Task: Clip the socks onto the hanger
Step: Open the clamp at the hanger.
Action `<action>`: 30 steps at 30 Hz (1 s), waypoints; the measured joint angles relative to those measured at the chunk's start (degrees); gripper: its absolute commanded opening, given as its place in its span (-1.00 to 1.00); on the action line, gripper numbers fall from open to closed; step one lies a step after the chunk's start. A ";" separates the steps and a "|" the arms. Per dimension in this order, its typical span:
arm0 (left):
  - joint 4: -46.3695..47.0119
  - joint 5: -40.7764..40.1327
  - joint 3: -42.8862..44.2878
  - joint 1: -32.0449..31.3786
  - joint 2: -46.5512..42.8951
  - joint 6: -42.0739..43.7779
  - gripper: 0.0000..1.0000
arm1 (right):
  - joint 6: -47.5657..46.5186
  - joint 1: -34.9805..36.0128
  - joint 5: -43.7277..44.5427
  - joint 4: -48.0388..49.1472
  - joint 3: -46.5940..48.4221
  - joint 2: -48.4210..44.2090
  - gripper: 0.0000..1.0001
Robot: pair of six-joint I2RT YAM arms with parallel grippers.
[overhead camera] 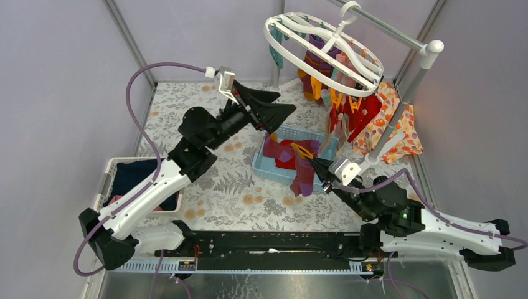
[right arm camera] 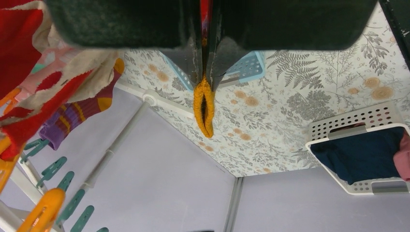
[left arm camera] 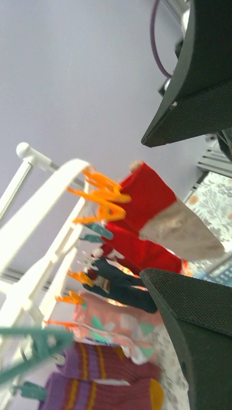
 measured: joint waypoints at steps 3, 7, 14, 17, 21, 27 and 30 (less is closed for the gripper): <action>-0.44 -4.59 4.61 -4.09 2.19 0.46 0.91 | 0.26 0.00 1.07 0.52 -0.37 -0.39 -1.00; -0.92 -7.89 8.28 -5.99 5.90 2.25 0.77 | 0.79 0.00 1.57 1.29 -0.61 -1.86 -1.00; -3.56 -8.70 13.70 -6.01 13.42 5.75 0.61 | 1.38 0.00 2.54 1.44 -0.61 -3.56 -1.00; -3.93 -8.13 15.13 -6.01 15.30 6.67 0.54 | 1.42 0.00 2.56 1.44 -0.61 -3.61 -1.00; -4.04 -7.30 16.33 -6.01 16.09 7.10 0.52 | 1.42 0.00 2.56 1.44 -0.63 -3.61 -1.00; -3.91 -6.43 18.75 -6.01 16.76 7.17 0.45 | 1.44 0.00 2.56 1.44 -0.81 -3.82 -1.00; -3.87 -5.99 19.78 -6.01 17.49 7.17 0.38 | 1.44 0.00 2.56 1.44 -0.85 -3.96 -1.00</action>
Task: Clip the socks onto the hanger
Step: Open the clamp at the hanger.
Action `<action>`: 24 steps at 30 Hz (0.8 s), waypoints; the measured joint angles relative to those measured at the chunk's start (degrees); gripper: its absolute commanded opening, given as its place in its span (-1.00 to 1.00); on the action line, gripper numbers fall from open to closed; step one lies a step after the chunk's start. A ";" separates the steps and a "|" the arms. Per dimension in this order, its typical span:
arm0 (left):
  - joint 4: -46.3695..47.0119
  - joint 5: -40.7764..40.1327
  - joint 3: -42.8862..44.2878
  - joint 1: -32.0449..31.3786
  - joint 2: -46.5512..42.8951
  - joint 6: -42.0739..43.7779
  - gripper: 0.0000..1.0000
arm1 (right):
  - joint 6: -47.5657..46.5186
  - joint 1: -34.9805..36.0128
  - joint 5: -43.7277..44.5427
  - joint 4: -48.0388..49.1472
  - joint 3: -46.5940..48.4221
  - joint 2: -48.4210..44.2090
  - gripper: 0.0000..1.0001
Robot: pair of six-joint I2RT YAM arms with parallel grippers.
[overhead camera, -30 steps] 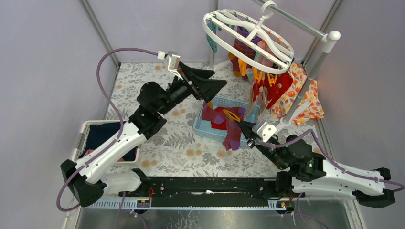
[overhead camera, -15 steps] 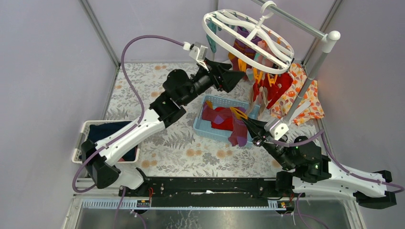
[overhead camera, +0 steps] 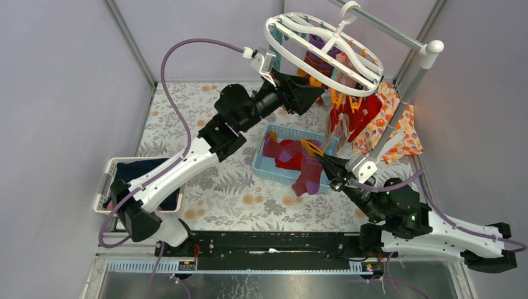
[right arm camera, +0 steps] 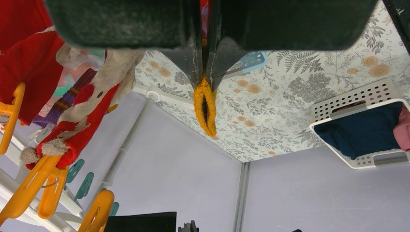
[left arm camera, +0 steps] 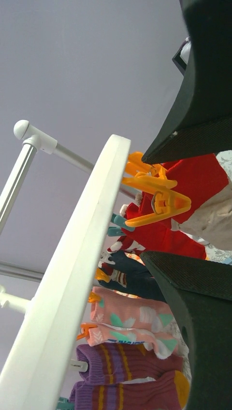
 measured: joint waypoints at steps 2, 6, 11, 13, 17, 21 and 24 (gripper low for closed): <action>-0.02 0.26 0.33 0.00 0.52 0.00 0.36 | 0.00 0.00 0.00 -0.02 -0.02 -0.09 -1.00; -0.04 0.55 0.74 0.00 1.57 -0.02 0.32 | 0.00 0.00 0.00 -0.02 -0.04 -0.44 -1.00; -0.11 0.90 1.60 0.00 2.47 -0.04 0.30 | 0.00 0.00 0.00 -0.02 -0.04 -0.52 -1.00; -0.11 0.90 2.16 0.00 2.67 -0.02 0.30 | 0.00 0.00 0.00 -0.02 -0.07 -0.52 -1.00; 0.02 0.90 2.84 0.00 2.71 -0.04 0.27 | 0.02 0.00 -0.02 -0.02 -0.09 -0.52 -1.00; 0.02 0.90 2.99 0.00 2.84 -0.15 -0.03 | 0.02 0.00 -0.02 -0.02 -0.11 -0.52 -1.00; 0.04 0.96 3.15 0.00 2.97 -0.42 -0.12 | 0.02 0.00 0.00 -0.02 -0.17 -0.61 -1.00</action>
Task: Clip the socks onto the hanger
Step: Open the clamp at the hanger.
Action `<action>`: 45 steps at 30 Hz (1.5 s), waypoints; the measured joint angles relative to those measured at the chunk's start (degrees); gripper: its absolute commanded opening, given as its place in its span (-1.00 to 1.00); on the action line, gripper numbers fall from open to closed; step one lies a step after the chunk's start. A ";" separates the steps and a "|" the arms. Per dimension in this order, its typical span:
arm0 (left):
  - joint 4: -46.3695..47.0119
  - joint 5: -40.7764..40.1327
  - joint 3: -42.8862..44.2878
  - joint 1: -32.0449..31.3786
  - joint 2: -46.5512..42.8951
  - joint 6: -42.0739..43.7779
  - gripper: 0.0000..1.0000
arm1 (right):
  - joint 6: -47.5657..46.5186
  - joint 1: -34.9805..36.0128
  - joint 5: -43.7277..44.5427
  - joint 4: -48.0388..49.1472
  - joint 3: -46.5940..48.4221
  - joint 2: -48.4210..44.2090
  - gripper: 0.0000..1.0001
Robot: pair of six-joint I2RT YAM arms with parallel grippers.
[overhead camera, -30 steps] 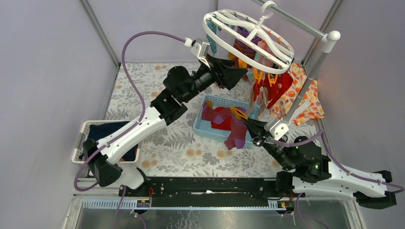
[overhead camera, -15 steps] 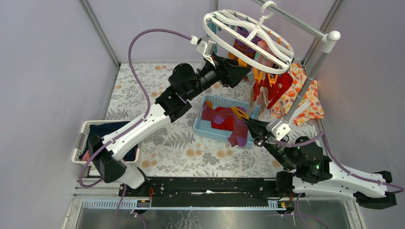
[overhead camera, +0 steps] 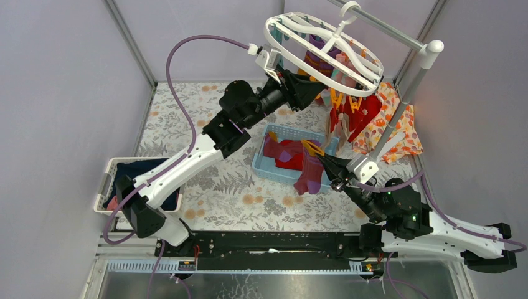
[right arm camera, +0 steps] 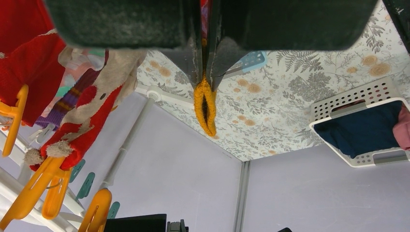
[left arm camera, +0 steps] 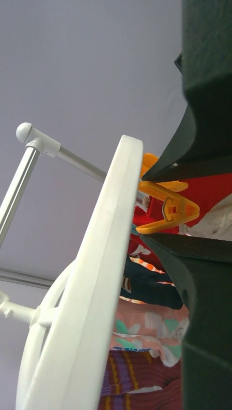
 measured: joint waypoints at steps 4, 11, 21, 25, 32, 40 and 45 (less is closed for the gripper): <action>0.07 0.15 0.28 0.00 0.13 -0.11 -0.25 | 0.00 0.00 0.00 0.00 -0.02 0.00 -1.00; 0.42 0.24 0.31 0.00 0.13 -0.02 -0.58 | -0.07 0.00 0.46 0.15 -0.02 0.15 -1.00; 0.37 -0.26 0.31 0.00 0.13 -0.02 -0.73 | -3.52 0.00 4.24 6.27 0.31 7.32 -1.00; 0.31 -1.53 0.31 0.00 0.04 0.02 -0.76 | -6.45 0.00 7.45 10.05 2.40 11.52 -1.00; 0.13 -5.01 0.31 0.00 -0.76 0.50 -0.79 | -16.31 3.10 15.52 24.50 3.06 18.03 -1.00; 0.17 -8.50 -0.55 0.00 -1.84 0.98 -0.79 | -50.75 13.90 22.53 65.92 4.22 40.83 -1.00; 0.04 -9.53 -1.18 0.04 -2.62 1.73 -0.80 | -61.16 15.30 24.81 68.98 2.95 50.27 -1.00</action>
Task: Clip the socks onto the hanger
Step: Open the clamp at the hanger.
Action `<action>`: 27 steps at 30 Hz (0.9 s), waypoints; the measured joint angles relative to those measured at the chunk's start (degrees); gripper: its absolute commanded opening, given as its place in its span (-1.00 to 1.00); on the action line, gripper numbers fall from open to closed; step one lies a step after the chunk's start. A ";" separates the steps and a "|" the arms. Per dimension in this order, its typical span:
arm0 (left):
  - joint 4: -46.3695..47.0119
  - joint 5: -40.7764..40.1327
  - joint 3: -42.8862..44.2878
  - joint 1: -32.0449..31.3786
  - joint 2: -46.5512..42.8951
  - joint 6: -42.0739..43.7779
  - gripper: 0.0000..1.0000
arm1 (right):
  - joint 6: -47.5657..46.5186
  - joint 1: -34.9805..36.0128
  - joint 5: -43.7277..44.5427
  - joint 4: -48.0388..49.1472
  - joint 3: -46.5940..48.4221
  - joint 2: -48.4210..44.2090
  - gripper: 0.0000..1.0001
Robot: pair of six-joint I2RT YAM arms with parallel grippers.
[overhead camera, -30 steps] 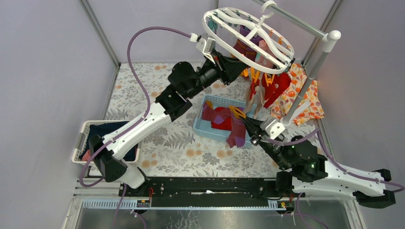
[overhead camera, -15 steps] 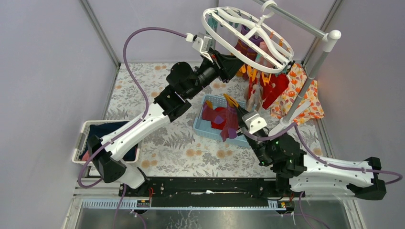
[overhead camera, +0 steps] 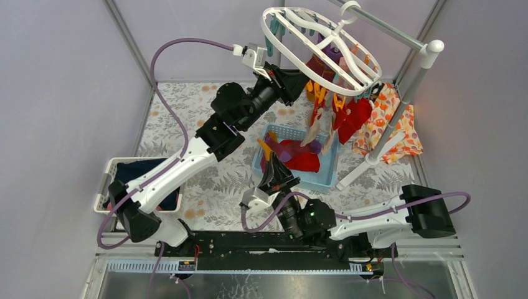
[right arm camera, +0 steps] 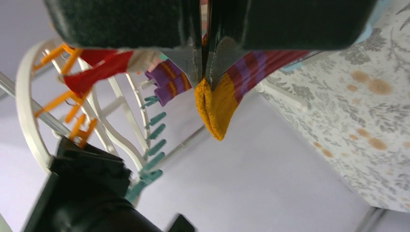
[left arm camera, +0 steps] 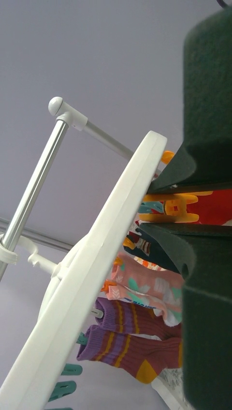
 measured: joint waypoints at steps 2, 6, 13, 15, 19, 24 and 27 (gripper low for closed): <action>-0.13 -0.13 -0.20 0.07 -0.44 0.20 -0.80 | -1.29 -0.24 1.51 2.01 -0.31 -0.96 -1.00; -0.13 -0.17 -0.26 0.37 -1.01 0.37 -0.80 | -2.56 -2.73 3.96 5.29 -0.39 -4.94 -0.76; -0.13 -0.15 -0.59 0.44 -1.05 0.31 -0.80 | -4.92 -5.68 5.20 7.96 -0.37 -6.73 -1.00; -0.13 -0.15 -0.57 0.44 -1.05 0.26 -0.80 | -5.09 -5.95 5.14 7.98 -0.37 -6.08 -1.00; -0.17 -0.15 -0.57 0.44 -1.05 -0.24 -0.81 | -5.16 -6.86 4.92 7.96 0.44 -4.09 -1.00; -1.20 -0.17 -0.37 0.44 -1.03 -0.42 -0.82 | -4.26 -9.79 3.72 7.91 2.75 -1.86 -1.00; -2.60 -0.15 0.33 0.44 -0.92 -0.55 -0.83 | -2.82 -13.40 3.48 7.96 2.89 -1.81 -1.00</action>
